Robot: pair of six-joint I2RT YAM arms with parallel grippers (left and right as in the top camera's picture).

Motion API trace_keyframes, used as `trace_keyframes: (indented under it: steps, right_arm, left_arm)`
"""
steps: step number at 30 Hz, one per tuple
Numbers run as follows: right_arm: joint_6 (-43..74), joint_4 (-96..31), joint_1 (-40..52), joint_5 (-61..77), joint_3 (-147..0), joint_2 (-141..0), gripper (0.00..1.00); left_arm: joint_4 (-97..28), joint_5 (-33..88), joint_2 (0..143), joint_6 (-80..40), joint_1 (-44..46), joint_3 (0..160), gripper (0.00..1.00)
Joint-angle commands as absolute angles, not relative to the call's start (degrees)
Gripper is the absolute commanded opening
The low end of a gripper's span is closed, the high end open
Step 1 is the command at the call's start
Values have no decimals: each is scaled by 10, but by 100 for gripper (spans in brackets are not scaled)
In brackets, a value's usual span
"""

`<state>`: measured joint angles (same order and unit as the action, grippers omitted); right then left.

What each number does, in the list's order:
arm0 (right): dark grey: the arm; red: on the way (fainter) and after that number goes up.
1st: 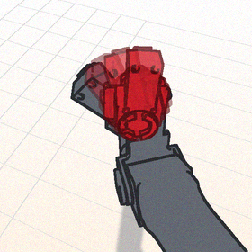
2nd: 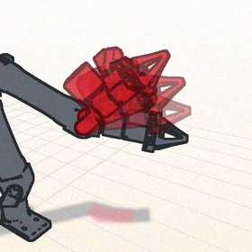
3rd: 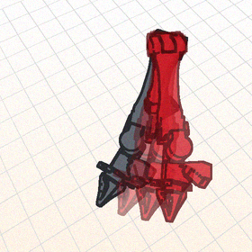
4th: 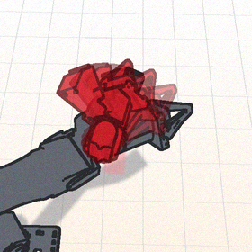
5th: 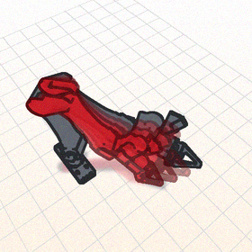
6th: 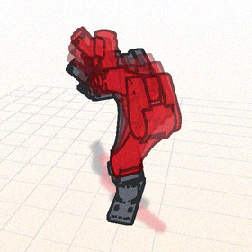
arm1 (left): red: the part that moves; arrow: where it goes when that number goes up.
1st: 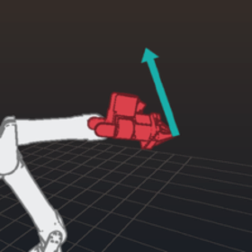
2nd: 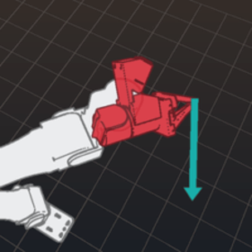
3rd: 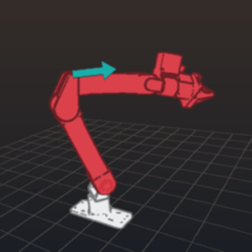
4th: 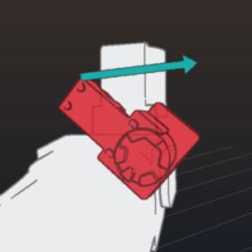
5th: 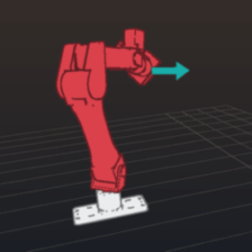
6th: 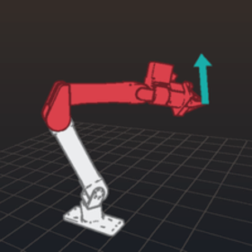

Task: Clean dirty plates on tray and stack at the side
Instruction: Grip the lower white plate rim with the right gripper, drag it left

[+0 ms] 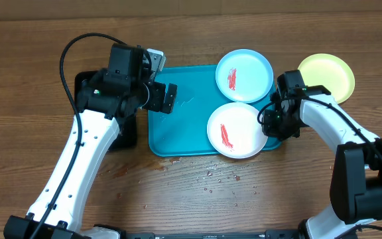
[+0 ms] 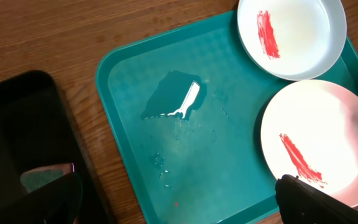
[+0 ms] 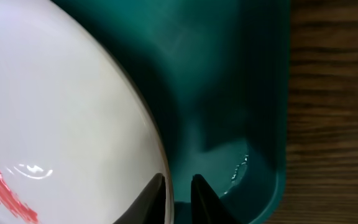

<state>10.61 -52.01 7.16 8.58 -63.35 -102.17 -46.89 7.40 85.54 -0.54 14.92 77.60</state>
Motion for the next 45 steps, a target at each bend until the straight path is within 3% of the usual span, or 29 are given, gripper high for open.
trace_keyframes:
  steps: [1, 7, 17, 29, 40, 41, 43, 45]
  right_arm:
    - [107, -510, 72, 89, -626, -1023, 13]
    - [107, -493, 72, 119, -618, -1023, 4]
    - [146, -447, 81, 196, -618, -1023, 4]
    - [231, -322, 200, 133, -618, -1023, 4]
    - [256, -292, 216, 130, -618, -1024, 4]
    - [256, -292, 216, 132, -618, -1024, 11]
    - [255, -292, 216, 142, -618, -1023, 42]
    - [255, -292, 216, 155, -619, -1023, 45]
  left_arm:
    - [-469, 70, 860, -15, 150, 777, 100]
    - [-468, 70, 860, -15, 150, 777, 100]
    - [-467, 70, 858, -15, 150, 777, 100]
    - [-465, 69, 842, -15, 150, 778, 100]
    - [-465, 57, 838, -36, 150, 778, 100]
    - [-465, 48, 838, -42, 150, 778, 100]
    - [-468, 35, 838, -47, 150, 778, 100]
    - [-472, 26, 838, -48, 150, 778, 100]
